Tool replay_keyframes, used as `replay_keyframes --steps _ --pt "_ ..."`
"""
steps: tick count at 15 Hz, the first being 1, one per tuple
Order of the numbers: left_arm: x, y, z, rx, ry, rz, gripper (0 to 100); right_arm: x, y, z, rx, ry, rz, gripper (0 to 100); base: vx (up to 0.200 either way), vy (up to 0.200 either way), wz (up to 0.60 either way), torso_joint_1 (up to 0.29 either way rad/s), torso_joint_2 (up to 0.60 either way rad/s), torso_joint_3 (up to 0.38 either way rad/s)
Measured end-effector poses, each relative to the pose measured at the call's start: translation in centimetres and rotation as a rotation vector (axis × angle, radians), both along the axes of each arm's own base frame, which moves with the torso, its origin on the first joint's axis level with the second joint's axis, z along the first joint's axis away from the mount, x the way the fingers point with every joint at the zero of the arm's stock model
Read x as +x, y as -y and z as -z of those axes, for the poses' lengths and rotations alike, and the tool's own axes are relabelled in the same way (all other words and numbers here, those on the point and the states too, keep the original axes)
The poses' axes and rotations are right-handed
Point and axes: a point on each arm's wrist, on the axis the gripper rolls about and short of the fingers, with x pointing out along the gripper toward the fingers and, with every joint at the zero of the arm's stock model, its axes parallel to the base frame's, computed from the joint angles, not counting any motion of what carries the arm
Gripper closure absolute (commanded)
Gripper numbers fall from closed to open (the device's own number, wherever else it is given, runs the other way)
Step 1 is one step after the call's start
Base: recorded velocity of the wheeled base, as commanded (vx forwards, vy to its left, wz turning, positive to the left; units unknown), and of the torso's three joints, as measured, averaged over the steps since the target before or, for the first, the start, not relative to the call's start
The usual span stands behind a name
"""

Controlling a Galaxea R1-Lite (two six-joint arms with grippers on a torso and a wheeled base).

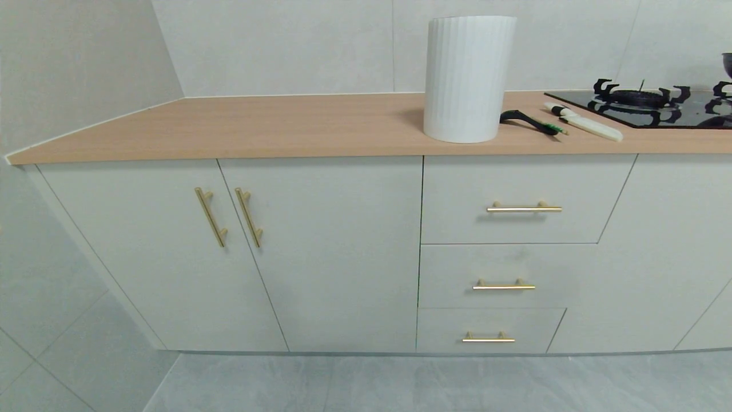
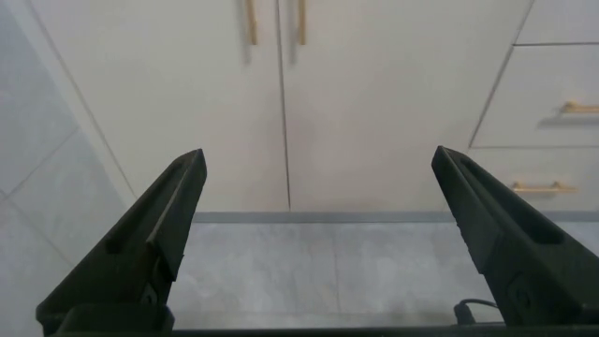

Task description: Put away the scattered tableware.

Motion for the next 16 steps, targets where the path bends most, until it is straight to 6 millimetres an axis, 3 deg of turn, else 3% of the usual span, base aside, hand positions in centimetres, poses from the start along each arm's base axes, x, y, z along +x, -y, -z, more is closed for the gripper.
replay_keyframes --steps 3,8,14,16 --pt "0.0 0.0 0.0 0.0 0.0 0.0 0 0.0 0.0 -0.01 0.0 0.001 0.0 0 0.0 0.0 0.0 0.0 0.0 0.0" --pt "0.0 0.0 0.01 0.0 0.0 0.001 0 0.0 0.0 -0.02 0.0 0.001 0.0 0 0.2 0.0 0.0 0.002 0.0 0.002" --pt "0.0 0.0 0.01 0.001 0.0 0.001 0 0.0 0.0 -0.02 0.0 0.001 0.0 0 0.0 0.0 0.0 0.0 0.0 0.0" --pt "0.0 0.0 0.01 0.0 0.0 0.001 0 0.01 0.0 -0.02 -0.001 0.001 0.0 0 0.0 0.0 -0.6 0.005 0.01 0.005"
